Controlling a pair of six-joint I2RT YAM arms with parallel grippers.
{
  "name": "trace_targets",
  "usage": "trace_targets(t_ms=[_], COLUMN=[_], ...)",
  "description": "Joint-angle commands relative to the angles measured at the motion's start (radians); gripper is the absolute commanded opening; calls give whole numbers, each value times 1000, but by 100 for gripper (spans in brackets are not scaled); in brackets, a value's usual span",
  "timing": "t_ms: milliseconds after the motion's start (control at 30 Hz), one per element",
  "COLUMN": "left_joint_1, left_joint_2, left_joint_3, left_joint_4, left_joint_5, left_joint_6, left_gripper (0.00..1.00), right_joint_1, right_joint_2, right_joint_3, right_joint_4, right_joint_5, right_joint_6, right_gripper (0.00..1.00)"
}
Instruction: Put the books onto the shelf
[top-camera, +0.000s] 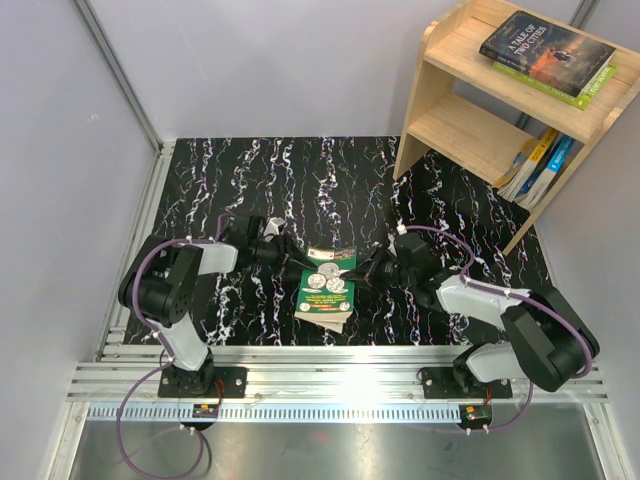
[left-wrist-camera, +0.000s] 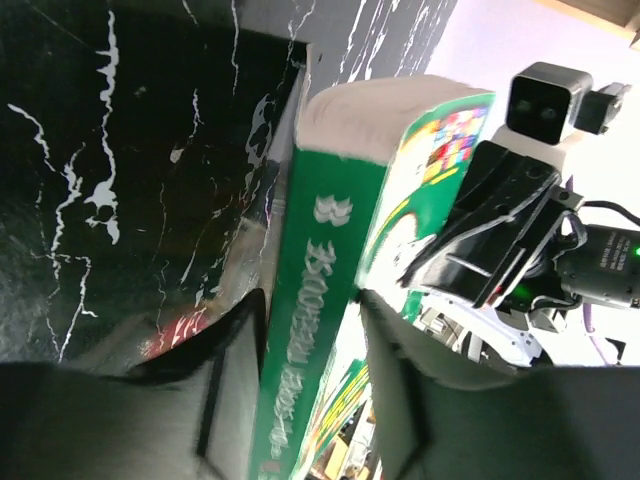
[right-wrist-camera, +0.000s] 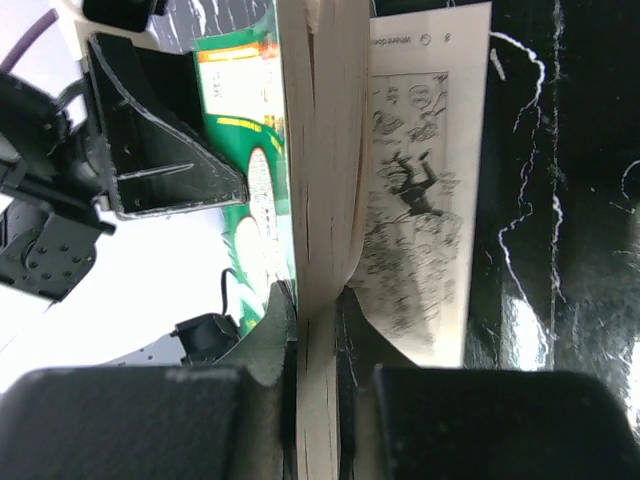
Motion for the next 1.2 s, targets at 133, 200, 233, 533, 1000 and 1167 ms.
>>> trace_targets(t_ms=[133, 200, 233, 533, 1000, 1167], left_joint_1=[-25, -26, -26, -26, -55, -75], left_joint_2=[-85, -108, -127, -156, -50, -78], left_joint_3=[22, 34, 50, 378, 683, 683], left_joint_4=[20, -13, -88, -740, -1155, -1172], left_joint_5=[-9, -24, -44, -300, -512, -535], left_joint_6=[-28, -19, -9, 278, 387, 387], left_gripper=[0, 0, 0, 0, 0, 0], right_joint_1=[73, 76, 76, 125, 698, 705], right_joint_2=[23, 4, -9, -46, 530, 625], right_joint_3=[42, 58, 78, 665, 1351, 1424], right_joint_4=[206, 159, 27, -1044, -1454, -1458], right_joint_5=[-27, -20, -11, 403, 838, 850], right_joint_6=[78, 64, 3, -523, -660, -662], right_gripper=[0, 0, 2, 100, 100, 100])
